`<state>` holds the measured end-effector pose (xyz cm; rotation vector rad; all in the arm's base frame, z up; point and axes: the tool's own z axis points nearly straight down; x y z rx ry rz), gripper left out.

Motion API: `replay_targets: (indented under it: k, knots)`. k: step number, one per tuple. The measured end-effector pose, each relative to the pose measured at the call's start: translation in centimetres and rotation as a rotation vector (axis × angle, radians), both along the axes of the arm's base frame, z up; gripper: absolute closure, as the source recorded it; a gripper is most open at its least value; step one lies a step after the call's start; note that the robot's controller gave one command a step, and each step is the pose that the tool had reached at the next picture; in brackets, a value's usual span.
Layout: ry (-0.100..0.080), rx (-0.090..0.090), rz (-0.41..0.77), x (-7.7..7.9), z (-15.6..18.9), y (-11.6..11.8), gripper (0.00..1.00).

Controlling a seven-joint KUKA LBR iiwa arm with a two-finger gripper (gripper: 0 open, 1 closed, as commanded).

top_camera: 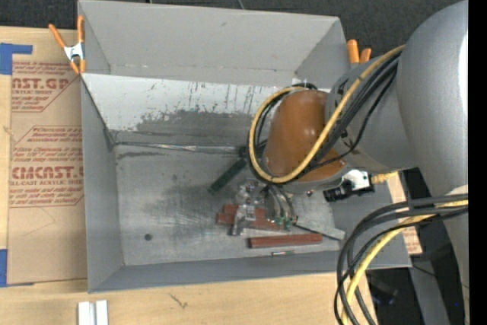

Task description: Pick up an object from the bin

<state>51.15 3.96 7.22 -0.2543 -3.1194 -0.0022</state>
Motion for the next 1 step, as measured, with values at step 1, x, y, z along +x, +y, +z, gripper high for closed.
replay_targets:
  k: [1]
  knots:
    - [-0.012, -0.002, -0.009, -0.78, 14.80, 0.81, 1.00]
